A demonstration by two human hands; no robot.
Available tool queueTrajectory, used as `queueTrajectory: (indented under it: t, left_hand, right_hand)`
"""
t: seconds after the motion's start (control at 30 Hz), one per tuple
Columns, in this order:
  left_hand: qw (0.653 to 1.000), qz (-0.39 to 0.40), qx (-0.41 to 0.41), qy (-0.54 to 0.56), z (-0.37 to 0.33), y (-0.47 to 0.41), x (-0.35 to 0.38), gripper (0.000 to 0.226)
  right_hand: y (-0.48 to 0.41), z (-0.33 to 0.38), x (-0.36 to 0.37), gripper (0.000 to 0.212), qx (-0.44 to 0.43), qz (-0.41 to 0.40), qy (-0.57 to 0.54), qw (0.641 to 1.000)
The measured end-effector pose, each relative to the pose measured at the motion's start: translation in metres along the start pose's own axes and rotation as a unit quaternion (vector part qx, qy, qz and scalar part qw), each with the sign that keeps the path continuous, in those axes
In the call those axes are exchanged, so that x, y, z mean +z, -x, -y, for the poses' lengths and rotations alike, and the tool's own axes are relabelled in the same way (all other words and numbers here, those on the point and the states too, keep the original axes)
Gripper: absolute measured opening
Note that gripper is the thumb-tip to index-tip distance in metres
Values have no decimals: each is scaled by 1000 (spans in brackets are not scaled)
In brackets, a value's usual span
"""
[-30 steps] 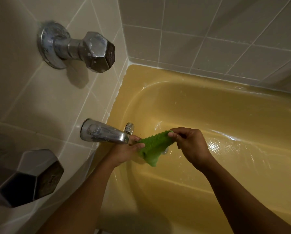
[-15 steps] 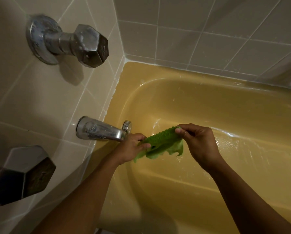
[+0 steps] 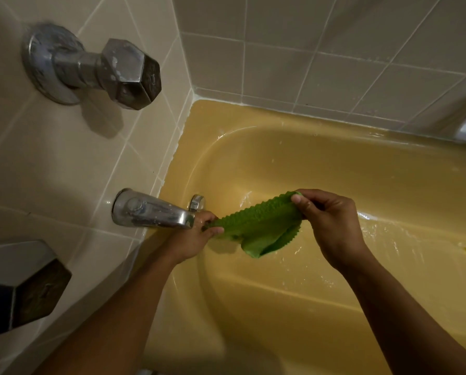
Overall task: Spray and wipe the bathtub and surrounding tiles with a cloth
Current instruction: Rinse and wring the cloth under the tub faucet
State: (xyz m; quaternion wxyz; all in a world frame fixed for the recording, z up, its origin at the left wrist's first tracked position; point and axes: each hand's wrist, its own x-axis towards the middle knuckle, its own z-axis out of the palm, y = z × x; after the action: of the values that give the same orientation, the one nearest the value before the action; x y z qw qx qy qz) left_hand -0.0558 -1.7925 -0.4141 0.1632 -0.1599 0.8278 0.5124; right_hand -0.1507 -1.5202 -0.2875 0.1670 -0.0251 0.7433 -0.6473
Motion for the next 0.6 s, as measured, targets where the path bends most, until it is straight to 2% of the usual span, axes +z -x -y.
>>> queueTrajectory:
  t: [0.07,0.17,0.23,0.33,0.47,0.6]
  left_hand:
    - [1000,3,14,-22,2,1,-2,19]
    - [1000,13,-23,-13,1,2,-6,33]
    - [1000,10,0,-3,-2,1,-8,43]
    - [1000,-11,22,-4,-15,1,-10,33]
    - [999,-24,21,-24,-22,2,-8,35]
    - [999,-13,11,29,-15,2,-2,19]
  right_hand:
    - [0,1,-4,14,-1,-12,-10,1000]
    - [-3,2,-10,13,2,-22,-9,1000]
    - [-5,3,-14,13,0,-31,-19,999]
    - [-7,2,-22,13,-3,-52,-34,998]
    - [-11,-3,-32,16,3,-68,-38,997]
    - [-15,-5,-40,22,14,-86,-61,994]
